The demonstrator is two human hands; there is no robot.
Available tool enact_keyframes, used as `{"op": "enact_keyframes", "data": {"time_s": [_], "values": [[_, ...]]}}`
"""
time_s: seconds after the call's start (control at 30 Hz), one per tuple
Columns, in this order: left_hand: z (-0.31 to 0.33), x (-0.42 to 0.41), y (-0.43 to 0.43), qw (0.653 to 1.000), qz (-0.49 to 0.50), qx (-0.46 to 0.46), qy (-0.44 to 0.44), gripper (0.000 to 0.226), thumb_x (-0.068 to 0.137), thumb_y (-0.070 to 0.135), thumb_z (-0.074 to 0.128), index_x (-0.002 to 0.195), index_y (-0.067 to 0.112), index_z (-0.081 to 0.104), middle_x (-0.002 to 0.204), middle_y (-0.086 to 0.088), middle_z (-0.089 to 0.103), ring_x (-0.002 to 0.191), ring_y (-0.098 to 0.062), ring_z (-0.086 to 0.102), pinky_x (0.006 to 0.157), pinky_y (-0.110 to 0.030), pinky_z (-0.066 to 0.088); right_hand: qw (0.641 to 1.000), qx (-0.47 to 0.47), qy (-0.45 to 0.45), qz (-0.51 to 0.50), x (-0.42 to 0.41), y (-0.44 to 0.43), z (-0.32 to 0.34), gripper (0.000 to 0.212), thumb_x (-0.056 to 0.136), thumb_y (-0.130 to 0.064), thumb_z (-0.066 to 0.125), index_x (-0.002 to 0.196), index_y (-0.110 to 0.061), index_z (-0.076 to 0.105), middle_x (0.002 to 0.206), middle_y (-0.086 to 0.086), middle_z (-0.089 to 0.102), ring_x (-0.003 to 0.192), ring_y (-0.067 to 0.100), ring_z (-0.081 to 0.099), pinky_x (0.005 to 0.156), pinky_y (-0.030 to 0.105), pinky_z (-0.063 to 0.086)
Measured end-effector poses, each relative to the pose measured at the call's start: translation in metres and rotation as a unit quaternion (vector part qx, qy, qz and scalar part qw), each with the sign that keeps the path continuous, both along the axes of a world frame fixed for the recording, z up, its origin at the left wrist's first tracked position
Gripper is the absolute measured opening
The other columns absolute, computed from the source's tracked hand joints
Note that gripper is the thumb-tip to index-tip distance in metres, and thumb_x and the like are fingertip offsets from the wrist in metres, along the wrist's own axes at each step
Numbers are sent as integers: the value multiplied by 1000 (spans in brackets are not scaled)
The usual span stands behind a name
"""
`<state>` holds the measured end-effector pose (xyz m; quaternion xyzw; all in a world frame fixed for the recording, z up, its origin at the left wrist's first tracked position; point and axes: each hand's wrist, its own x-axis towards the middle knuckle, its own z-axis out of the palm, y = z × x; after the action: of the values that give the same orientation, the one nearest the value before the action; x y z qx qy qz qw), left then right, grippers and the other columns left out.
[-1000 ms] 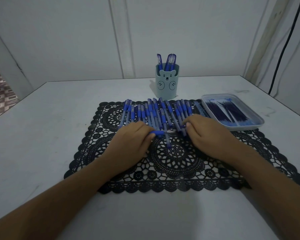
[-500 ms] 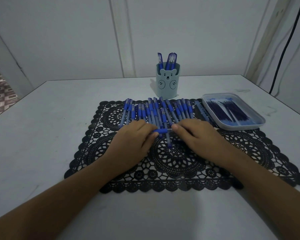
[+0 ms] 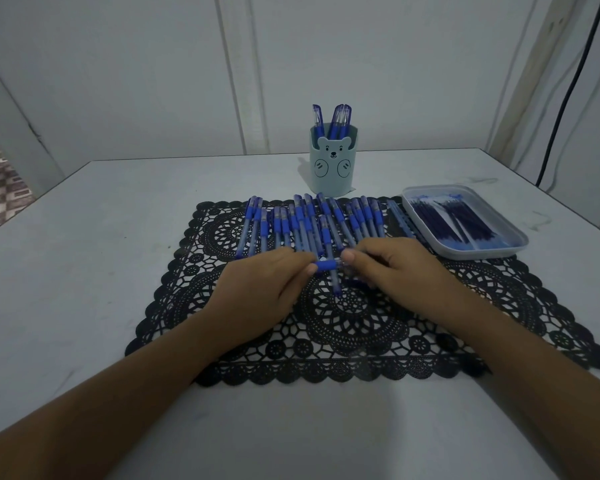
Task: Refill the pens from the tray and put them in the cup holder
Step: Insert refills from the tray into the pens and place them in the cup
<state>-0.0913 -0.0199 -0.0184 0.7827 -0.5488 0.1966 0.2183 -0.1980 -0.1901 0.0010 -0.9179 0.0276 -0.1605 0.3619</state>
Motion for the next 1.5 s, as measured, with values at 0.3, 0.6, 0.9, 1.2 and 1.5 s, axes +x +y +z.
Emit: {"op": "enact_keyframes", "data": {"time_s": [0.3,0.6,0.9,1.2,1.5], "values": [[0,-1,0,1000,4,17,-1,36,94,34,32,99,19,64,68,11,54,54,-3,46,45,-7,24,1000,-17,18,-5,-3,1,2,22,90,-35,50,75,-21,59,60,-5,58,51,4,49,54,24,44],[0,0,-1,1000,4,18,-1,36,94,34,33,99,18,65,69,10,55,55,-4,48,45,-7,24,1000,-5,3,10,-1,2,-2,5,88,-28,56,85,-33,55,72,-8,58,61,1,50,57,13,41],[1,0,0,1000,7,9,8,35,94,33,33,99,18,65,73,12,57,59,-1,46,48,-4,24,1000,0,-1,-6,-1,0,1,11,87,-35,54,86,-27,61,70,-7,60,56,3,50,54,14,41],[0,1,0,1000,5,-4,13,35,94,33,32,99,19,64,74,20,44,60,1,42,48,-5,25,1000,27,-5,-1,-1,0,2,3,86,-28,58,89,-30,59,79,-9,62,74,5,57,66,13,44],[-5,9,0,997,17,-39,61,41,93,37,30,102,17,65,77,14,57,65,-2,49,53,-21,46,999,23,0,-41,-4,-20,11,17,85,-12,61,84,-30,60,84,-7,62,72,0,55,66,6,45]]}}
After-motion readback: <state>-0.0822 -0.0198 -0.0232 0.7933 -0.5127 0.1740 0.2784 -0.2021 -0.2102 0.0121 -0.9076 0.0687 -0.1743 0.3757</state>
